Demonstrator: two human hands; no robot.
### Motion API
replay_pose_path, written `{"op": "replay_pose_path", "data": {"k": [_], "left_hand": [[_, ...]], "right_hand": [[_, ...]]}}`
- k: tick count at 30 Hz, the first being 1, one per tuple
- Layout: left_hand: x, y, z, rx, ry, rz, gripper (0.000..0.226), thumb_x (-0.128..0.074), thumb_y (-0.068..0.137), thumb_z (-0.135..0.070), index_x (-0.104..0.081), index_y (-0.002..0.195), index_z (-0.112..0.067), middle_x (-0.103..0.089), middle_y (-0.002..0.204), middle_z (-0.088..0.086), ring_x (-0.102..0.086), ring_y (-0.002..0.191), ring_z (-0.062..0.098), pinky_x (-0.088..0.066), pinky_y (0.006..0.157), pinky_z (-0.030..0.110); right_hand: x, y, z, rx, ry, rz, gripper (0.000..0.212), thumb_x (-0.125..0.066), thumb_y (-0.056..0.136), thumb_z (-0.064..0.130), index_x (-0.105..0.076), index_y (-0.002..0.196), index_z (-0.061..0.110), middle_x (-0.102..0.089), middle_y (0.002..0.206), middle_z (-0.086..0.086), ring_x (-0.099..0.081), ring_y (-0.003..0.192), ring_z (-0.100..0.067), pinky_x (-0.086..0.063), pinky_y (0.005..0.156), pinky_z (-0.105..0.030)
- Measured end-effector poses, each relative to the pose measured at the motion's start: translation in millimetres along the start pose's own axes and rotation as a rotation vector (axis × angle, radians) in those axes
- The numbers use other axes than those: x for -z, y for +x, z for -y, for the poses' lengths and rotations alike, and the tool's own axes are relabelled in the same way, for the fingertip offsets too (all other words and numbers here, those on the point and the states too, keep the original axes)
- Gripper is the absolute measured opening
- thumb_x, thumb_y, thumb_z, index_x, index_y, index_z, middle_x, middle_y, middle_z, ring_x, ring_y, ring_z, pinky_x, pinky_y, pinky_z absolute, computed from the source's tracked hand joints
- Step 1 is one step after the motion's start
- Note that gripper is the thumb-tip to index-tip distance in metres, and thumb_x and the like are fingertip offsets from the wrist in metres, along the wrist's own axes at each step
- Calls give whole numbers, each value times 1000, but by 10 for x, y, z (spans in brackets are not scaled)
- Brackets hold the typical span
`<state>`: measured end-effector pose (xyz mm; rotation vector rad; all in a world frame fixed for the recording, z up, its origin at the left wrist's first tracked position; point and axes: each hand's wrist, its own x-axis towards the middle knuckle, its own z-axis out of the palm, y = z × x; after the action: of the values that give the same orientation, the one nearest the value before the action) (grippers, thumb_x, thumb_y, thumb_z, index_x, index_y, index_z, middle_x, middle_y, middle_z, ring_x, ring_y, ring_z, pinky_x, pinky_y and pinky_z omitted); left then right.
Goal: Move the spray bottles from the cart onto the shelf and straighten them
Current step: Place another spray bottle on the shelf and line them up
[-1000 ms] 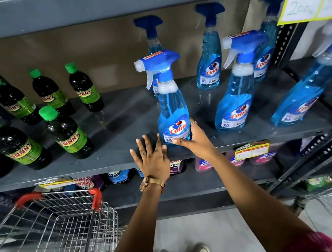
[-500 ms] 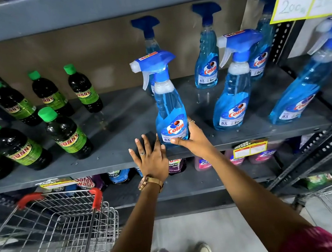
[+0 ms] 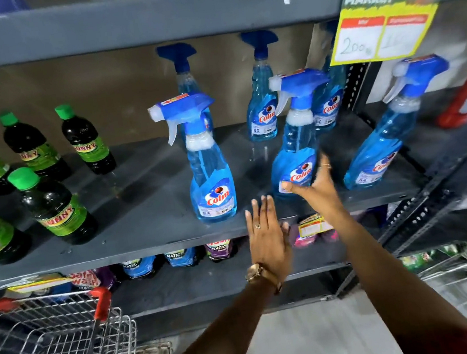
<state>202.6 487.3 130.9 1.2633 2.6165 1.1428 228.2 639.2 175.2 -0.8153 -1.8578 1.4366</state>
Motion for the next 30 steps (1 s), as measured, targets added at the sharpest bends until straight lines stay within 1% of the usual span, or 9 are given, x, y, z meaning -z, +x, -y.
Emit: {"op": "replay_pose_path", "data": {"k": [2, 5, 7, 9, 13, 16, 21, 25, 30], "left_hand": [[-79, 102, -44, 58, 85, 12, 62, -27, 88, -31, -27, 142, -1, -34, 149, 16, -21, 142, 33, 6, 116, 37], [-105, 135, -92, 85, 110, -78, 61, -13, 95, -37, -33, 139, 0, -41, 145, 16, -29, 139, 34, 3, 115, 34], [-83, 135, -122, 94, 87, -126, 77, 3, 93, -49, -35, 138, 0, -43, 144, 16, -31, 138, 33, -2, 114, 33], [-84, 134, -106, 109, 75, -133, 80, 5, 91, -52, -36, 139, -2, -42, 145, 14, -31, 138, 31, -4, 113, 32], [-112, 216, 0, 153, 135, -110, 55, -15, 92, -29, -36, 139, -9, -40, 147, 10, -28, 140, 28, -15, 116, 40], [-94, 305, -7, 205, 185, -104, 60, -15, 85, -26, -35, 140, -10, -39, 148, 10, -26, 141, 28, -19, 115, 44], [-96, 327, -45, 237, 191, -85, 67, -11, 80, -24, -28, 144, -11, -31, 153, 7, -17, 144, 25, -8, 117, 40], [-91, 355, -62, 256, 201, -41, 66, -27, 80, -17, -22, 146, -14, -22, 156, 7, -7, 146, 25, 1, 117, 39], [-65, 370, -79, 265, 200, -15, 65, -22, 82, -21, -16, 147, -16, -14, 158, 5, 1, 146, 24, 5, 116, 38]], "right_hand": [[20, 135, -1, -68, -18, 142, 66, -86, 59, 1, -52, 115, 6, -67, 103, -1, -67, 86, -1, -53, 80, -29], [40, 173, -26, -131, -5, 231, 59, -91, 54, 16, -61, 105, 13, -71, 107, -7, -69, 93, -15, -57, 84, -31], [79, 108, -19, -138, 28, 285, 46, -87, 59, 8, -61, 97, 19, -71, 105, -4, -69, 89, -9, -56, 82, -25], [119, 50, -56, -125, 33, 313, 41, -82, 66, 2, -60, 95, 21, -70, 102, 0, -69, 86, -4, -55, 76, -18], [168, 14, -123, -144, 67, 310, 47, -80, 70, 5, -56, 109, 12, -69, 110, -6, -67, 100, -16, -55, 85, -26], [165, 12, -120, -168, 68, 315, 57, -84, 66, 16, -54, 114, 10, -68, 116, -9, -65, 106, -22, -52, 92, -35], [166, -10, -146, -187, 83, 310, 79, -87, 51, 41, -52, 117, 12, -67, 118, -7, -64, 109, -20, -52, 94, -37], [172, -7, -167, -187, 67, 319, 77, -84, 55, 38, -51, 120, 13, -66, 119, -6, -64, 109, -19, -53, 92, -34], [149, 6, -223, -187, 64, 307, 67, -83, 68, 24, -48, 124, 13, -64, 122, -5, -63, 111, -18, -53, 92, -33]]}}
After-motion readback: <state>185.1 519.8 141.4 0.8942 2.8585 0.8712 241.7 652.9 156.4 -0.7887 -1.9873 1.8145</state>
